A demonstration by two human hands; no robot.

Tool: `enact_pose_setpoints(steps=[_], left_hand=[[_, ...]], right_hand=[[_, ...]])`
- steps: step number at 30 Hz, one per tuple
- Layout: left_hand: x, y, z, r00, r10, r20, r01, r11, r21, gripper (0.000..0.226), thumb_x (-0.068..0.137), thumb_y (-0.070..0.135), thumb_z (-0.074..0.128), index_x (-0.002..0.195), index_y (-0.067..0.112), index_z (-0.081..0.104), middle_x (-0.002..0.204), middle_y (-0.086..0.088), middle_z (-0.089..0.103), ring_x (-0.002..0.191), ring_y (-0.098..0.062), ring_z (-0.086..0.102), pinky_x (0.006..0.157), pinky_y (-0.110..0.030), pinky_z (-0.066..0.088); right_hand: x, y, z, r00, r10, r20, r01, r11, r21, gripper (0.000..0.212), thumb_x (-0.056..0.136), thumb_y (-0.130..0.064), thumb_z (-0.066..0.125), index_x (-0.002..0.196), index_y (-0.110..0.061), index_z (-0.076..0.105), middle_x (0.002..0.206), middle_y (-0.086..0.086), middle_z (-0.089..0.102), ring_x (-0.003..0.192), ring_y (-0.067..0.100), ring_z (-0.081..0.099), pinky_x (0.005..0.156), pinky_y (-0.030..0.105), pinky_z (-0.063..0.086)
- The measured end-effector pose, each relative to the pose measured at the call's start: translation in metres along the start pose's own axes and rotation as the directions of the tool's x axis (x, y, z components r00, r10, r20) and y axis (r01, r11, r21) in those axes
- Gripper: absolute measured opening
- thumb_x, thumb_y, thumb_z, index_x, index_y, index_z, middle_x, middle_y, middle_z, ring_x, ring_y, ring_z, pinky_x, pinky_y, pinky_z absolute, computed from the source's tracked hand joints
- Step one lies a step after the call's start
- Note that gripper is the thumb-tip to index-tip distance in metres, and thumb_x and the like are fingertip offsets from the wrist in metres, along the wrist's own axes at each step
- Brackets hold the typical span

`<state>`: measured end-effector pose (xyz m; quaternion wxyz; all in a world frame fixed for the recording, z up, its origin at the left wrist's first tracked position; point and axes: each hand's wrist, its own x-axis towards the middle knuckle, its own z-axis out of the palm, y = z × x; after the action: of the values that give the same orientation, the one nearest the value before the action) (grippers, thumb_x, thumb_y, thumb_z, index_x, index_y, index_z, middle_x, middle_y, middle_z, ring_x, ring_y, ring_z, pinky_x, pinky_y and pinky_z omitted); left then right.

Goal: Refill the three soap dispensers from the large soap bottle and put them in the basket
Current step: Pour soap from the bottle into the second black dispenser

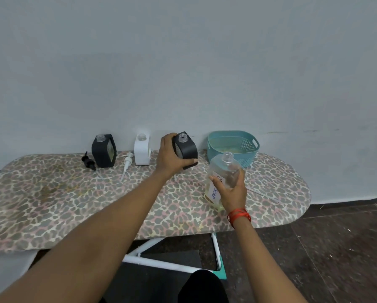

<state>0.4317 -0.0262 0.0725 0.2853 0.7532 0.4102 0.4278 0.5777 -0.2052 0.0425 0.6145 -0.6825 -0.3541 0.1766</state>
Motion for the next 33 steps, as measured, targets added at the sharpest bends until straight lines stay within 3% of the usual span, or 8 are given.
enact_pose_setpoints(steps=[6, 16, 21, 25, 27, 31, 33], left_hand=[[-0.062, -0.028, -0.066, 0.993, -0.044, -0.106, 0.040, 0.998, -0.044, 0.104, 0.052, 0.054, 0.096, 0.138, 0.024, 0.044, 0.138, 0.002, 0.044, 0.128, -0.019, 0.048, 0.110, -0.044, 0.047], [-0.140, -0.086, -0.166, 0.999, 0.000, -0.034, 0.001, 1.000, 0.019, 0.106, 0.057, 0.046, 0.098, 0.146, 0.029, 0.043, 0.142, 0.003, 0.043, 0.133, -0.016, 0.046, 0.111, -0.046, 0.045], [-0.151, -0.092, -0.177, 0.988, -0.144, 0.054, 0.150, 0.982, -0.115, 0.127, 0.057, 0.034, 0.100, 0.158, 0.027, 0.023, 0.149, 0.011, 0.040, 0.135, -0.007, 0.041, 0.107, -0.029, 0.041], [-0.153, -0.103, -0.172, 0.973, -0.196, 0.126, 0.207, 0.975, -0.080, 0.116, 0.061, 0.017, 0.099, 0.154, 0.019, 0.030, 0.135, 0.009, 0.050, 0.120, -0.009, 0.053, 0.107, -0.040, 0.048], [-0.154, -0.104, -0.171, 0.975, -0.190, 0.119, 0.199, 0.978, -0.070, 0.115, 0.059, 0.024, 0.099, 0.153, 0.021, 0.033, 0.137, 0.008, 0.051, 0.121, -0.011, 0.054, 0.108, -0.042, 0.048], [-0.155, -0.113, -0.174, 0.985, -0.167, 0.044, 0.169, 0.984, -0.052, 0.115, 0.056, 0.061, 0.093, 0.151, 0.027, 0.038, 0.137, 0.007, 0.047, 0.129, -0.012, 0.047, 0.108, -0.039, 0.046], [-0.156, -0.111, -0.175, 0.989, -0.144, 0.025, 0.145, 0.989, -0.034, 0.115, 0.056, 0.066, 0.091, 0.151, 0.026, 0.038, 0.133, 0.007, 0.045, 0.127, -0.011, 0.046, 0.107, -0.037, 0.045]], right_hand=[[0.003, -0.007, -0.001, 1.000, 0.006, 0.015, -0.006, 0.998, -0.056, 0.079, 0.062, -0.063, 0.083, 0.127, -0.038, 0.046, 0.121, -0.008, 0.066, 0.108, 0.015, 0.066, 0.089, 0.050, 0.057], [-0.024, -0.044, 0.035, 0.991, -0.083, 0.109, 0.100, 0.982, -0.162, 0.068, 0.070, -0.046, 0.086, 0.123, -0.026, 0.048, 0.116, -0.005, 0.061, 0.105, 0.018, 0.059, 0.090, 0.037, 0.051], [-0.037, -0.059, 0.061, 0.974, -0.147, 0.173, 0.174, 0.973, -0.151, 0.071, 0.070, -0.044, 0.087, 0.127, -0.024, 0.050, 0.119, -0.005, 0.063, 0.105, 0.016, 0.062, 0.089, 0.041, 0.054], [-0.039, -0.074, 0.072, 0.946, -0.189, 0.262, 0.241, 0.953, -0.182, 0.072, 0.069, -0.044, 0.087, 0.128, -0.021, 0.051, 0.115, -0.007, 0.062, 0.102, 0.013, 0.063, 0.088, 0.037, 0.053], [-0.037, -0.082, 0.070, 0.934, -0.195, 0.299, 0.264, 0.941, -0.212, 0.071, 0.071, -0.039, 0.087, 0.128, -0.019, 0.050, 0.115, -0.006, 0.062, 0.100, 0.012, 0.062, 0.085, 0.033, 0.051], [-0.031, -0.089, 0.075, 0.910, -0.191, 0.367, 0.303, 0.912, -0.275, 0.076, 0.072, -0.038, 0.086, 0.133, -0.016, 0.047, 0.115, -0.004, 0.062, 0.097, 0.011, 0.061, 0.077, 0.017, 0.044], [-0.029, -0.090, 0.078, 0.894, -0.195, 0.403, 0.331, 0.894, -0.302, 0.076, 0.071, -0.040, 0.087, 0.133, -0.017, 0.047, 0.114, -0.003, 0.062, 0.098, 0.012, 0.061, 0.077, 0.018, 0.043]])
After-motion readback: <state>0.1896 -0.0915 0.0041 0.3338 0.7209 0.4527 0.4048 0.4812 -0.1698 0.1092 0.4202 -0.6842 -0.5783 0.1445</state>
